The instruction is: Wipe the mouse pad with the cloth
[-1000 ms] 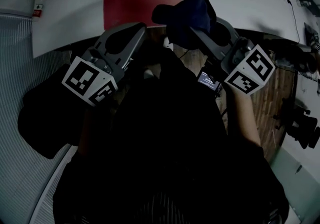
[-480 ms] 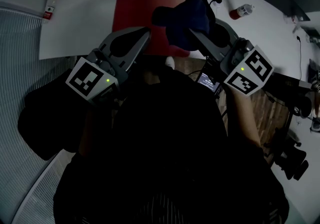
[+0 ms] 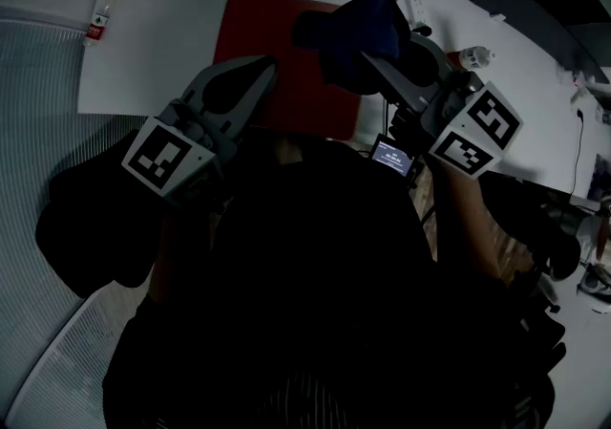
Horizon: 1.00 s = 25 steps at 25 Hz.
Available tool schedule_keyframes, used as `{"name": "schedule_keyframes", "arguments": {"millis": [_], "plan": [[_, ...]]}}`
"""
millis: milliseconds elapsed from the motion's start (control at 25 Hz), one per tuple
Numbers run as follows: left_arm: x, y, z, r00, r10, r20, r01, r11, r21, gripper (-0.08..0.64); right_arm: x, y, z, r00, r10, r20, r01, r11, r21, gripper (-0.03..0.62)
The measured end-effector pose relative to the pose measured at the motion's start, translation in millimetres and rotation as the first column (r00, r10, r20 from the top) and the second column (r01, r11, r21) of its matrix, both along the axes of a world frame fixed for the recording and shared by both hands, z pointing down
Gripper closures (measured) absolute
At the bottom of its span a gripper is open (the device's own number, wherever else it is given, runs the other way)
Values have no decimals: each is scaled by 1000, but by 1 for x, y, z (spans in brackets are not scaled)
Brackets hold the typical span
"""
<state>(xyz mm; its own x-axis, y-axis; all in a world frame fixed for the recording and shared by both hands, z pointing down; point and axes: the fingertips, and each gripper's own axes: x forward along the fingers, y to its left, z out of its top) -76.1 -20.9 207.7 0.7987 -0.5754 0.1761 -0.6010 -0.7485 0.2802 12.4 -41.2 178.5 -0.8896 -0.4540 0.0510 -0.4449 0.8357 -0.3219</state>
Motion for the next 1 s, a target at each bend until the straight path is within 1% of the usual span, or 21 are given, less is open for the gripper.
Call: {"name": "schedule_keyframes", "arguments": {"millis": [120, 240, 360, 480, 640, 880, 1000], "plan": [[8, -12, 5, 1000, -11, 14, 11, 1000, -13, 554, 9, -12, 7, 1000, -13, 13, 13, 1000, -17, 506], [29, -33, 13, 1000, -12, 28, 13, 999, -37, 554, 31, -32, 20, 1000, -8, 29, 10, 999, -50, 506], [47, -50, 17, 1000, -22, 10, 22, 999, -44, 554, 52, -46, 31, 1000, -10, 27, 12, 997, -71, 506], [58, -51, 24, 1000, -20, -16, 19, 998, -68, 554, 64, -49, 41, 1000, -12, 23, 14, 997, -81, 506], [70, -49, 32, 1000, -2, 27, 5, 993, -116, 554, 79, -54, 47, 998, 2, 61, 5, 993, -117, 507], [73, -53, 34, 998, 18, 54, -10, 989, -147, 554, 89, -58, 51, 996, 28, 88, -16, 990, -141, 506], [85, -60, 37, 997, 45, 66, -35, 987, -154, 554, 101, -60, 50, 995, 49, 90, -35, 989, -145, 506]]}}
